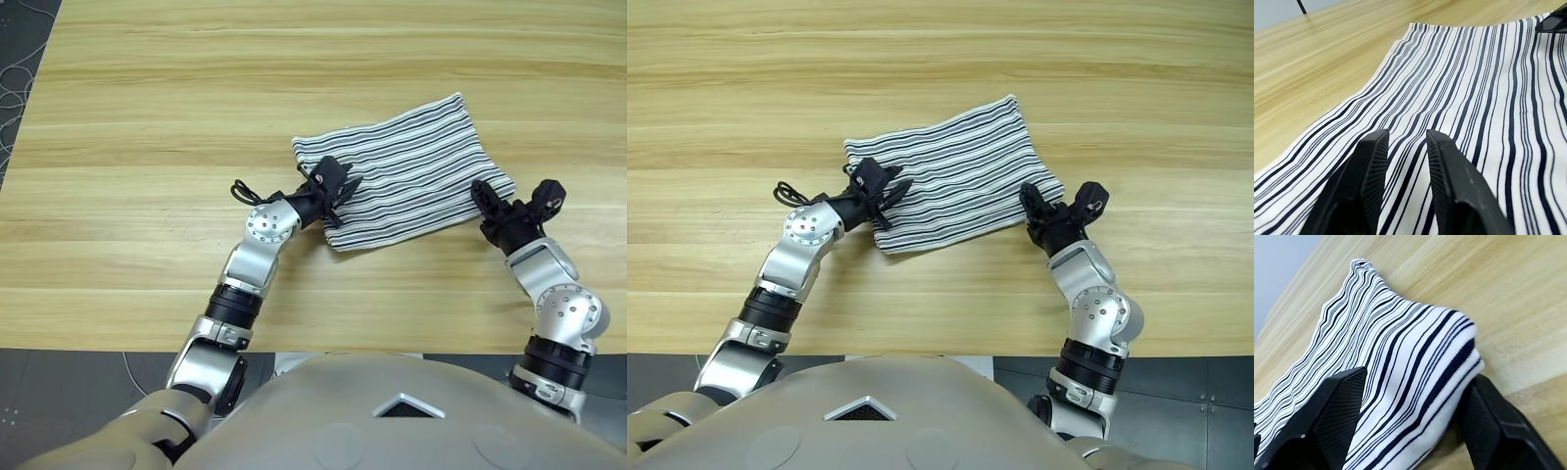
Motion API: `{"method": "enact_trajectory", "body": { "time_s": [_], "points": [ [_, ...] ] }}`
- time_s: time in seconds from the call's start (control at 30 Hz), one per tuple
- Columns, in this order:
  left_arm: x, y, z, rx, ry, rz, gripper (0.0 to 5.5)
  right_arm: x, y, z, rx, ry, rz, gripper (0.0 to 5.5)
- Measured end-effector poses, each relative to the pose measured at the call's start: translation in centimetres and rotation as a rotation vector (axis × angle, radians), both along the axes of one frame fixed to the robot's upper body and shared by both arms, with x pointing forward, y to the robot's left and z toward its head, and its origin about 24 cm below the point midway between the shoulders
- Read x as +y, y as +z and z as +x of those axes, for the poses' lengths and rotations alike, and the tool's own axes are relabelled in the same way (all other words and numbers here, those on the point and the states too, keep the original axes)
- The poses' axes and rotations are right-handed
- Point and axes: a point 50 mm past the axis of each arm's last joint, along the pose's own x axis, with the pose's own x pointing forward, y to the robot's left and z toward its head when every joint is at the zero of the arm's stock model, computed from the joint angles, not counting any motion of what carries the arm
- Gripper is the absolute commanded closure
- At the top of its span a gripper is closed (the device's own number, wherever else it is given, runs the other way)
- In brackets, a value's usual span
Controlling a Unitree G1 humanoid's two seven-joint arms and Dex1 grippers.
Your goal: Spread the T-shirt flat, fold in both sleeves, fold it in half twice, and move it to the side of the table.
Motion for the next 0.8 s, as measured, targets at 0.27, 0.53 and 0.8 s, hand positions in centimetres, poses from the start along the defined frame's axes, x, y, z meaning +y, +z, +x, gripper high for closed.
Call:
{"method": "enact_trajectory", "body": {
  "time_s": [0.27, 0.53, 0.8],
  "points": [
    [0.1, 0.1, 0.0, -0.004, -0.004, 0.000, 4.10, 0.4, -0.4, 0.7, 0.002, 0.016, 0.014, 4.37],
    [0.1, 0.4, 0.0, -0.019, -0.003, -0.006, 4.10, 0.9, -0.4, 2.4, -0.043, 0.037, 0.002, 5.35],
    [0.9, 1.0, -0.4, -0.040, 0.009, -0.012, 4.10, 0.8, -0.6, 4.3, -0.105, 0.019, -0.039, 5.36]
  ]
}}
